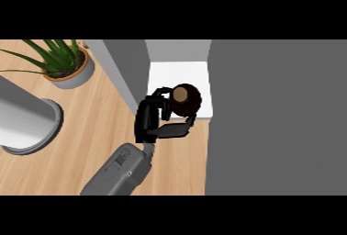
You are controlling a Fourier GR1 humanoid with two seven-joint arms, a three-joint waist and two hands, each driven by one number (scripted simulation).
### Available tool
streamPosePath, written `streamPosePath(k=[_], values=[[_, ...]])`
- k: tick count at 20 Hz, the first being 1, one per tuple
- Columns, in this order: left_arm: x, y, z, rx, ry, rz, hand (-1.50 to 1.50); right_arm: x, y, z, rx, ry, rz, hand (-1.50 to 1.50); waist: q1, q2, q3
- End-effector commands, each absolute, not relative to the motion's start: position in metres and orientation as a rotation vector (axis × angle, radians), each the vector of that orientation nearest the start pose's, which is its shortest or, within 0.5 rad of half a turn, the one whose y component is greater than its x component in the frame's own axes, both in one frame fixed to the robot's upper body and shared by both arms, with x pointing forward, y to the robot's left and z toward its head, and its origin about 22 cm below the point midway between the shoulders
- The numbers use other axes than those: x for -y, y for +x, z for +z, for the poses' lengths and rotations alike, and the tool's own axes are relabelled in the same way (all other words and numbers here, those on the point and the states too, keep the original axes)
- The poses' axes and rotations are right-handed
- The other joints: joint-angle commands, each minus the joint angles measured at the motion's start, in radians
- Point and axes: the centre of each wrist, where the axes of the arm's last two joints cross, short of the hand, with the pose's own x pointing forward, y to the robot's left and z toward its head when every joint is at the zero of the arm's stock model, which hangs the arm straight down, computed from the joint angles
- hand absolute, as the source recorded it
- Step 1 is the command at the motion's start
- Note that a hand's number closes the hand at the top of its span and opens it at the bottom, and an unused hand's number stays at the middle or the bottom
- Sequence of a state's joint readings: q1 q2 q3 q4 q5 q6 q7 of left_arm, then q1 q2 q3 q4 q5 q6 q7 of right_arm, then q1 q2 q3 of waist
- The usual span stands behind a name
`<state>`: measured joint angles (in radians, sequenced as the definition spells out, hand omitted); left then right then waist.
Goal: Pick up the wine, place it into the cabinet and close the cabinet
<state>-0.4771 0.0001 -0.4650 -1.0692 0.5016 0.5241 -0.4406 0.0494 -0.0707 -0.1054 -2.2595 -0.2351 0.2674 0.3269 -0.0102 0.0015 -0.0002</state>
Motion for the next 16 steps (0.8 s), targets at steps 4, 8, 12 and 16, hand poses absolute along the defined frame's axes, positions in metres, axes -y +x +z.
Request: streamPosePath(k=[4,8,12,16], values=[[-0.079,0.301,-0.034,1.715,-0.130,0.139,1.50,0.245,0.172,0.156,1.904,0.189,0.191,-1.50,0.000,-0.001,0.000],[-0.094,0.332,-0.037,1.710,-0.147,0.198,1.50,0.252,0.167,0.166,1.887,0.196,0.194,-1.50,-0.005,0.001,0.000],[-0.092,0.328,-0.049,1.699,-0.191,0.264,1.50,0.247,0.159,0.149,1.864,0.218,0.232,-1.50,-0.014,0.002,0.000],[-0.102,0.330,-0.062,1.694,-0.239,0.247,1.50,0.253,0.169,0.153,1.892,0.190,0.208,-1.50,-0.008,0.001,0.000]])
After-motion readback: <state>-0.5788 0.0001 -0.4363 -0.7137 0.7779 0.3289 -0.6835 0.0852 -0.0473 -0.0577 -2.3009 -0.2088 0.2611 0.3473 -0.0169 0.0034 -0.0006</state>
